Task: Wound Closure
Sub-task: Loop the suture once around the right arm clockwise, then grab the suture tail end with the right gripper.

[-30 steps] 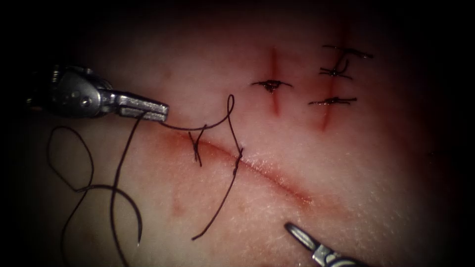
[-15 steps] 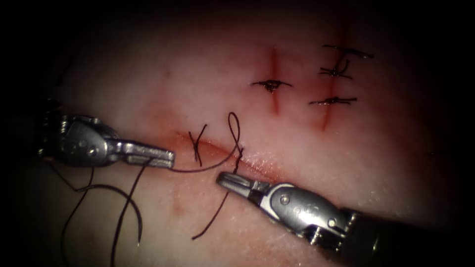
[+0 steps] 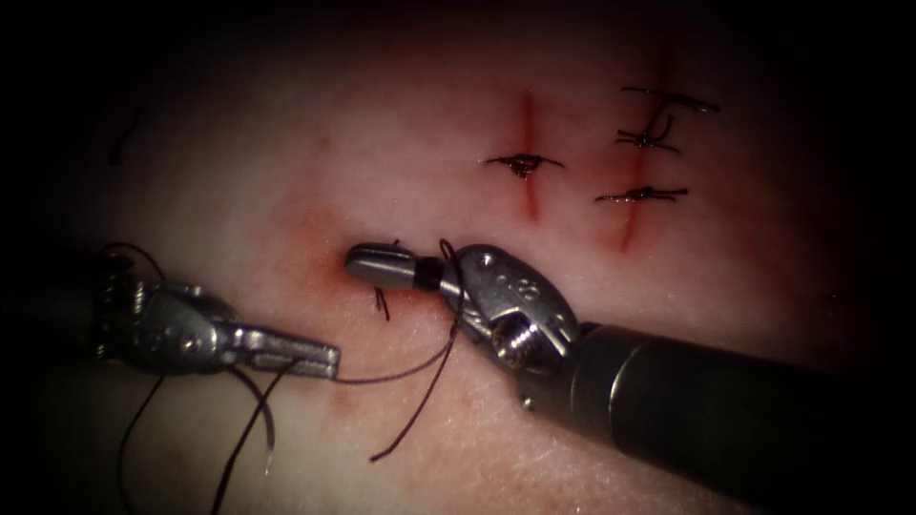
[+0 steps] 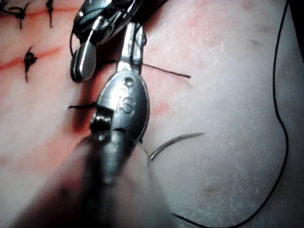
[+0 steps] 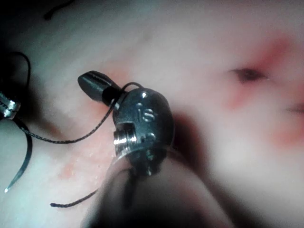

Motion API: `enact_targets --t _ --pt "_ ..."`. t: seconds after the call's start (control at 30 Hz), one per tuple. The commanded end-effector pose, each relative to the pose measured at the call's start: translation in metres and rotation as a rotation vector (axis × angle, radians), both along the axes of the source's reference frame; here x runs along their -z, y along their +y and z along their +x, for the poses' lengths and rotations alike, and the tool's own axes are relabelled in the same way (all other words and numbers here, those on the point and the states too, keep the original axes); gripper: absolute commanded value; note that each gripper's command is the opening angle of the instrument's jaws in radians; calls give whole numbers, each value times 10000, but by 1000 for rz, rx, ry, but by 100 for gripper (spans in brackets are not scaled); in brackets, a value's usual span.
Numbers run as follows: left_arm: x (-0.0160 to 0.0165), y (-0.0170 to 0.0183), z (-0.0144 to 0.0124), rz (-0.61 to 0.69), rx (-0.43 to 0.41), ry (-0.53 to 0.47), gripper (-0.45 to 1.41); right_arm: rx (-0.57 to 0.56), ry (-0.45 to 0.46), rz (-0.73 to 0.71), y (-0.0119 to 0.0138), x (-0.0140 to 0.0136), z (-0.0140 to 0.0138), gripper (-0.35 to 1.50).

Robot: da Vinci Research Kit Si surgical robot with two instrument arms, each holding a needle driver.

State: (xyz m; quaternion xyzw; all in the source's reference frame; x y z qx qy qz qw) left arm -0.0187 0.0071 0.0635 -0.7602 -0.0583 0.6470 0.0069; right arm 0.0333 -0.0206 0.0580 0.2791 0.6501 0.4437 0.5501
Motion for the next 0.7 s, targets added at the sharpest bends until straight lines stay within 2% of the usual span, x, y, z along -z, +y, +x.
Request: enact_targets --t 0.03,0.07,0.2,0.47,0.6,0.7 --pt "-12 -1 -5 5 -4 -3 -45 12 55 17 9 3 16 -35" --pt "-28 0 -5 14 -11 -10 -45 31 126 50 11 11 19 -35" --pt "-58 2 -3 47 -2 4 -45 57 212 82 15 33 21 -35" --pt "-111 16 1 97 9 7 -45 168 332 108 18 76 19 -35" --pt "-117 20 -3 103 14 6 -45 222 363 101 18 76 16 -35" --pt "-114 23 -7 107 10 -2 -45 325 326 103 16 71 14 -35"
